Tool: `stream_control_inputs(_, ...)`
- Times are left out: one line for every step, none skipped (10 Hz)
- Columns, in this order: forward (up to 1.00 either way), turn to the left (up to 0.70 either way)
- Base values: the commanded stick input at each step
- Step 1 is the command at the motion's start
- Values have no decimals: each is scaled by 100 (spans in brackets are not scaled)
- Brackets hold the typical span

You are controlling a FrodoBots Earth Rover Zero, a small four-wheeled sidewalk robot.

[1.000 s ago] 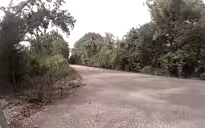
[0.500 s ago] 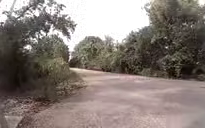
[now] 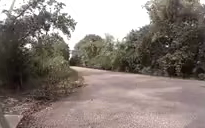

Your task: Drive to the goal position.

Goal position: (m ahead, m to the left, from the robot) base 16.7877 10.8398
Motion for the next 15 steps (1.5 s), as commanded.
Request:
stream_control_inputs(70,0)
stream_control_inputs(70,0)
stream_control_inputs(70,0)
stream_control_inputs(70,0)
stream_control_inputs(70,0)
stream_control_inputs(70,0)
stream_control_inputs(70,0)
stream_control_inputs(70,0)
stream_control_inputs(70,0)
stream_control_inputs(70,0)
stream_control_inputs(70,0)
stream_control_inputs(70,-1)
stream_control_inputs(70,-19)
stream_control_inputs(70,-24)
stream_control_inputs(70,-2)
